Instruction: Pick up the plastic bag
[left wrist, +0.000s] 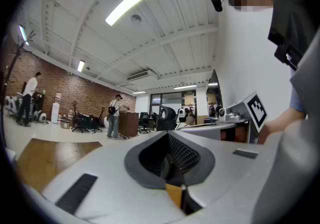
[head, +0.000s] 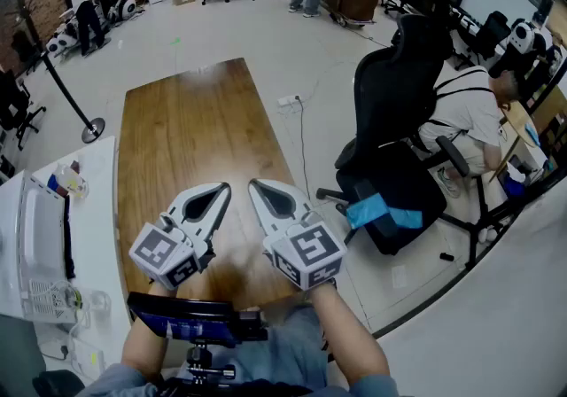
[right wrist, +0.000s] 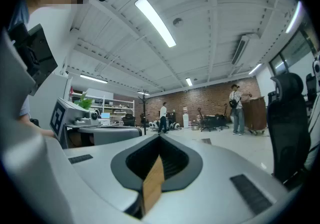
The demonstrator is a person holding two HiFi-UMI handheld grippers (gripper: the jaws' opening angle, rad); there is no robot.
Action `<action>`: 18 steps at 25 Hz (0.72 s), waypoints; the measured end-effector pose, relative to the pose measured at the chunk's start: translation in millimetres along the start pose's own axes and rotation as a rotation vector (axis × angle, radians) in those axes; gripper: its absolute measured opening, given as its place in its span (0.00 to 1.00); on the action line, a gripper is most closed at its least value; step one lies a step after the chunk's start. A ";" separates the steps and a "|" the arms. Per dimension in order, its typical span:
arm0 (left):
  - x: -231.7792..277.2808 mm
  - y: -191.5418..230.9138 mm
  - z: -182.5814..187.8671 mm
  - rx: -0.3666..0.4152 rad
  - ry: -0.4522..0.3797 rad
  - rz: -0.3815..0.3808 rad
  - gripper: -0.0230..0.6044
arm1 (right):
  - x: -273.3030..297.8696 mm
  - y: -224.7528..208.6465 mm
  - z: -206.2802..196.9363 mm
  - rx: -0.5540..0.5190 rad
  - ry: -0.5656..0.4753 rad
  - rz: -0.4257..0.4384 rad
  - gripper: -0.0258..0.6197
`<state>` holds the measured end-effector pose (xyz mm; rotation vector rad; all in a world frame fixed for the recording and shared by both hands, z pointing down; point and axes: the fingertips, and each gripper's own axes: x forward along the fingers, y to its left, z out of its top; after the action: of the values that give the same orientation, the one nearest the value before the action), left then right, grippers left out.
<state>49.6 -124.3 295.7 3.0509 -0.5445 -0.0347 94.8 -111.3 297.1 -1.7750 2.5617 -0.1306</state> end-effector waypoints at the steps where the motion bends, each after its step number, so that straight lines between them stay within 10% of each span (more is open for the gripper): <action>1: 7.5 -8.9 0.8 -0.001 0.010 -0.015 0.05 | -6.0 -6.8 -0.8 0.003 -0.001 -0.012 0.04; 18: 151.6 -124.5 -4.3 -0.024 0.018 -0.235 0.05 | -136.3 -150.3 -1.2 0.022 -0.006 -0.335 0.08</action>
<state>234.9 -59.9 292.1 3.0702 -0.1805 -0.0212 283.1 -36.2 306.5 -2.1748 2.2258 -0.1575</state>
